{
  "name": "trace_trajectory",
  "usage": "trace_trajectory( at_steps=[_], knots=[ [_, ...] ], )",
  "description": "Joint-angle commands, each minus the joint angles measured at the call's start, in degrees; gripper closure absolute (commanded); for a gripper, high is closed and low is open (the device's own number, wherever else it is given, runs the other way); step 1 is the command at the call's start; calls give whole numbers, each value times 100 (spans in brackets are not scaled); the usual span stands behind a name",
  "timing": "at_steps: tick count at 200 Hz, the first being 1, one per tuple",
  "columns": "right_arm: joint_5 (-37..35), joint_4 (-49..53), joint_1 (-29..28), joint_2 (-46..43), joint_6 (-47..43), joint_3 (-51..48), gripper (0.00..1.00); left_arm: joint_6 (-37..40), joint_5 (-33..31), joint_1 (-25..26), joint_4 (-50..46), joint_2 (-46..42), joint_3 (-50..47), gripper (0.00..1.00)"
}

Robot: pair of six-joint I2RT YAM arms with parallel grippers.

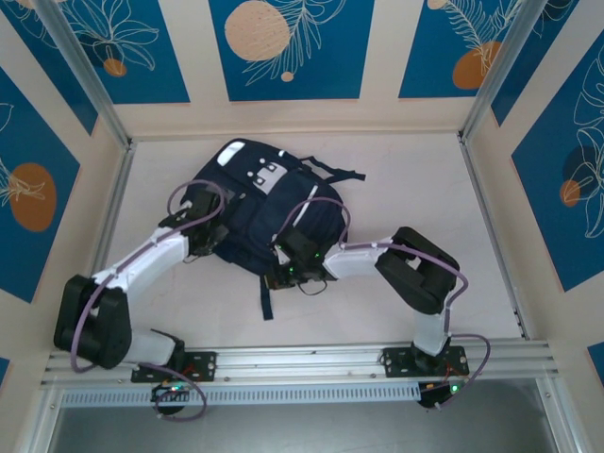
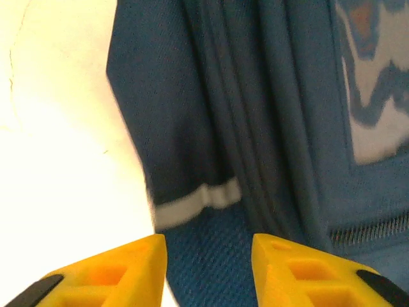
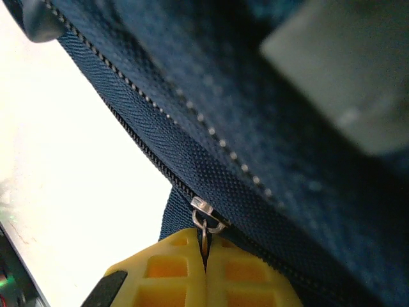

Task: Pack the student bag
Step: Zip the student bag at the center of the table.

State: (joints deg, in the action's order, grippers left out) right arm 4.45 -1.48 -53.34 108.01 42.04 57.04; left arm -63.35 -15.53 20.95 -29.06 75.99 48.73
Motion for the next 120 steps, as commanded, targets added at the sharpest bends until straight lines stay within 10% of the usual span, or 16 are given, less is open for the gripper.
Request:
trace_trajectory(
  at_steps=[1, 120],
  knots=[
    [167, -114, 76, 348, 419, 88, 100, -295, 454, -19, 419, -678, -628, 52],
    [576, -647, 259, 480, 863, -121, 100, -1091, 1113, 745, 2092, -868, -1885, 39]
  ],
)
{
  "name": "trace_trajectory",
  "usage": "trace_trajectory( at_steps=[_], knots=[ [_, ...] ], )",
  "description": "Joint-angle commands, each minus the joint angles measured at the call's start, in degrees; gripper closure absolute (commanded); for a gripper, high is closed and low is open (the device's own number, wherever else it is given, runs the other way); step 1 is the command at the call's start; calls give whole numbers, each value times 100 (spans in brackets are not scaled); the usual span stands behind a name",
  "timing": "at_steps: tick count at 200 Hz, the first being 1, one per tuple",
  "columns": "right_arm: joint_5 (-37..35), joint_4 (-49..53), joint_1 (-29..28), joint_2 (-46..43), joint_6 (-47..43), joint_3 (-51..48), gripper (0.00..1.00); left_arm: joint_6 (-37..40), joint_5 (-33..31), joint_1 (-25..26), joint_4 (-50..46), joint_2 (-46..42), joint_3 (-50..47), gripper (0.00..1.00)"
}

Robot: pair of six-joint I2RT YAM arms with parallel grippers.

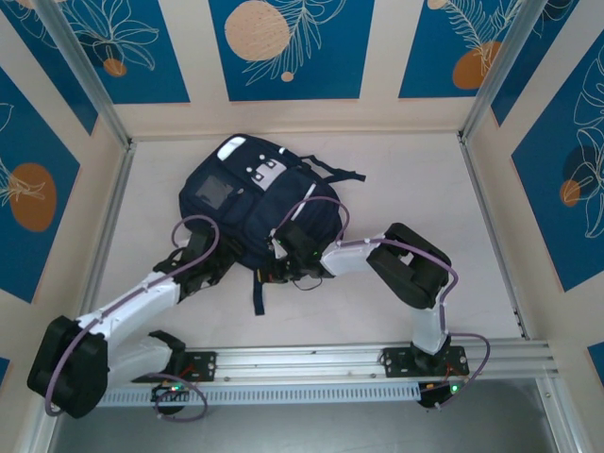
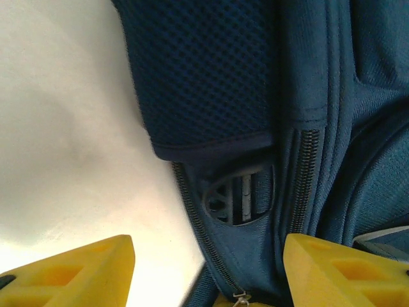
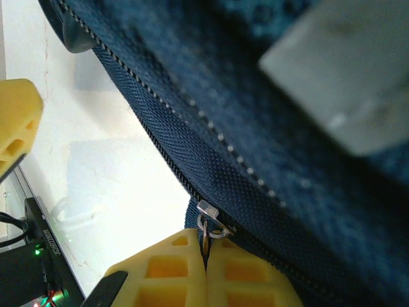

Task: Pack the student bag
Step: Zip the student bag at the center of the table.

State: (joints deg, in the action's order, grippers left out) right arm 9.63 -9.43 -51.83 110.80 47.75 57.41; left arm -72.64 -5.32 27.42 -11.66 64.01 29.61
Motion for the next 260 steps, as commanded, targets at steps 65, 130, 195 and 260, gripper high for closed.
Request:
trace_trajectory(
  at_steps=[65, 130, 195, 260],
  knots=[
    [196, 27, 97, 284, 393, -177, 100, 91, -348, 105, 759, 1335, 321, 49],
    [113, 112, 101, 237, 359, -195, 100, 348, -519, 110, 552, 1931, 730, 97],
    [-676, 1286, 103, -257, -156, -219, 100, 554, -1011, 79, -30, 1594, 836, 100],
    [-871, 1787, 100, -801, -663, -496, 100, 597, -991, -53, -311, 1782, 1003, 98]
  ],
)
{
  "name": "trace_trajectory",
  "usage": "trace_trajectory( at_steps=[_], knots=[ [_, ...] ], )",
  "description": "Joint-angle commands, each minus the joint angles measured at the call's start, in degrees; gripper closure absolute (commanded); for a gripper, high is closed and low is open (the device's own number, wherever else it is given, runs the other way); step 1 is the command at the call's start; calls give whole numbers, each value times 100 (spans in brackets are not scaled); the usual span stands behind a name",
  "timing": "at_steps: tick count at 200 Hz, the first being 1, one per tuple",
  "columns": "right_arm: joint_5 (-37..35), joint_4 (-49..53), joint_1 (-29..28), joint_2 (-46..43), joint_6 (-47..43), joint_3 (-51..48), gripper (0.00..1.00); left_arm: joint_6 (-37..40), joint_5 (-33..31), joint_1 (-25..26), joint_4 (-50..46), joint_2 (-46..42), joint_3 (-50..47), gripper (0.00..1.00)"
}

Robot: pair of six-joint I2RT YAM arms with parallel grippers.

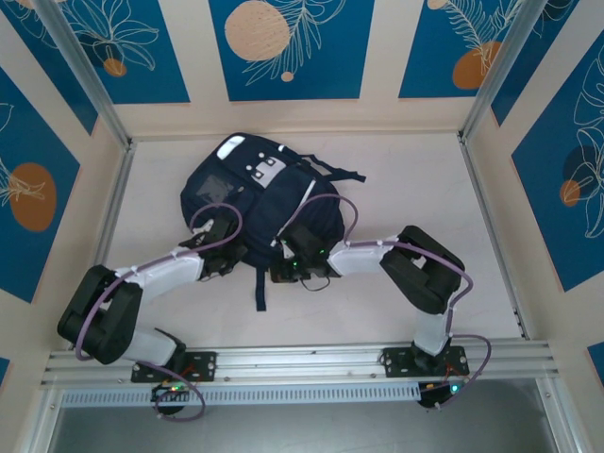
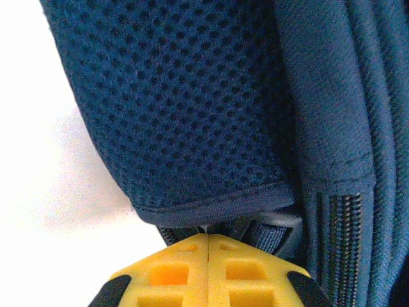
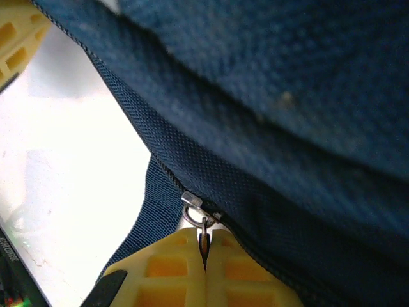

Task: Pack the student bag
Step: Zip the student bag at the center of the table.

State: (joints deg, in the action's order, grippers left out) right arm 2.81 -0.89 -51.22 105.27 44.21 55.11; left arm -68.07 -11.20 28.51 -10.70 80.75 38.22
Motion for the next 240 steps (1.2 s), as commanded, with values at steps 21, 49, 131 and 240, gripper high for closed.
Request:
trace_trajectory(
  at_steps=[21, 49, 131, 240],
  knots=[
    [-371, 1132, 57, -444, -499, -330, 100, 178, -409, -184, -497, 134, 216, 98],
    [-365, 1219, 138, -672, -686, -442, 100, 231, -385, -238, -518, 186, 263, 96],
    [191, 564, 158, -397, -495, -501, 100, 545, 1292, -5, 219, -767, 7, 70],
    [448, 326, 323, -288, -369, -527, 100, -48, 1365, 613, 513, -540, 337, 36]
  ],
)
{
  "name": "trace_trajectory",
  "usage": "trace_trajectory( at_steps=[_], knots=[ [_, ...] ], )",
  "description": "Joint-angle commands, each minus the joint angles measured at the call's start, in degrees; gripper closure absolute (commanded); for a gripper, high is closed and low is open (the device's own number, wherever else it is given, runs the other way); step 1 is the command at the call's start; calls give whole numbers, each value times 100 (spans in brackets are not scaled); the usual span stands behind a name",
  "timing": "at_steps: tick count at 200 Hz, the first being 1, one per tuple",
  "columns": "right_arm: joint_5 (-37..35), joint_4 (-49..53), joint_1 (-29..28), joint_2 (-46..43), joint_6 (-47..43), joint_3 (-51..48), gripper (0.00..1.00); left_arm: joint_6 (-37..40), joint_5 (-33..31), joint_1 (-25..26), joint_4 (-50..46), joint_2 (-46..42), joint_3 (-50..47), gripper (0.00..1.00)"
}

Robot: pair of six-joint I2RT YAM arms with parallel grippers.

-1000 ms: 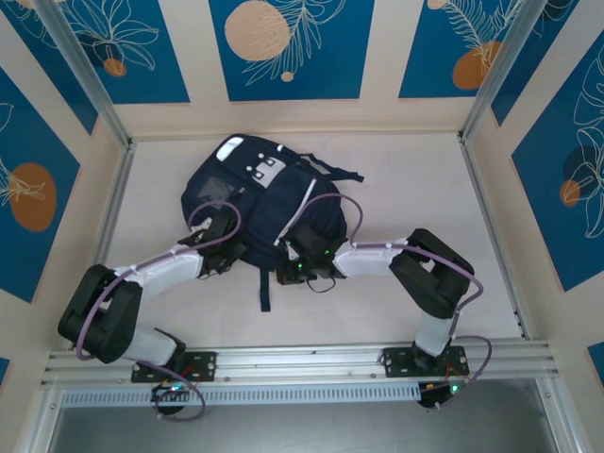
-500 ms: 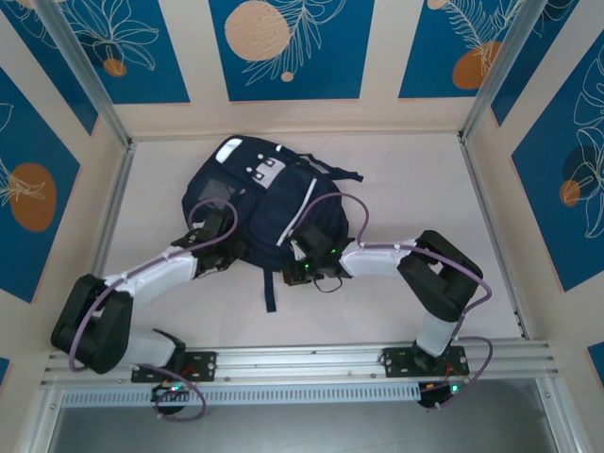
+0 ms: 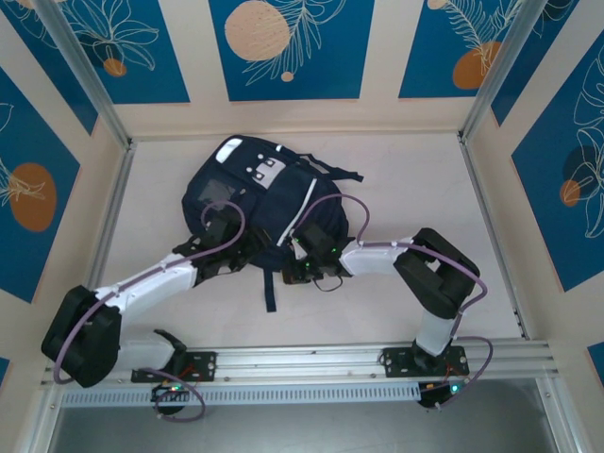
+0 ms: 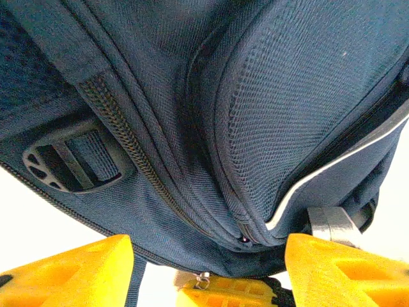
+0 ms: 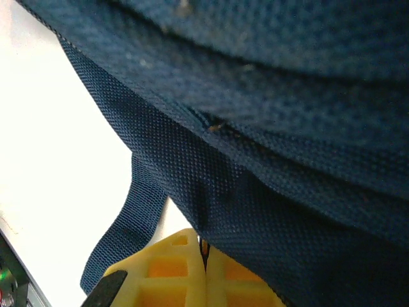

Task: Pack the student bag
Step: Zip the student bag at the center of the table.

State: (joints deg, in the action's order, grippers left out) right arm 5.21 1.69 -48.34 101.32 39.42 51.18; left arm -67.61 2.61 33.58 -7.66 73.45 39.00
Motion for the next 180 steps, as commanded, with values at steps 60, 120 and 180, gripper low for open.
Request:
trace_trajectory(
  at_steps=[60, 120, 180],
  knots=[
    [339, -255, 96, 167, 262, -267, 100, -228, -322, 108, 450, 881, 527, 39],
    [405, -477, 99, 257, 399, -276, 100, -188, -814, 97, 87, 1468, 910, 53],
    [-40, -42, 110, 119, 226, -283, 100, -117, -971, 33, -187, 1510, 995, 89]
  ],
)
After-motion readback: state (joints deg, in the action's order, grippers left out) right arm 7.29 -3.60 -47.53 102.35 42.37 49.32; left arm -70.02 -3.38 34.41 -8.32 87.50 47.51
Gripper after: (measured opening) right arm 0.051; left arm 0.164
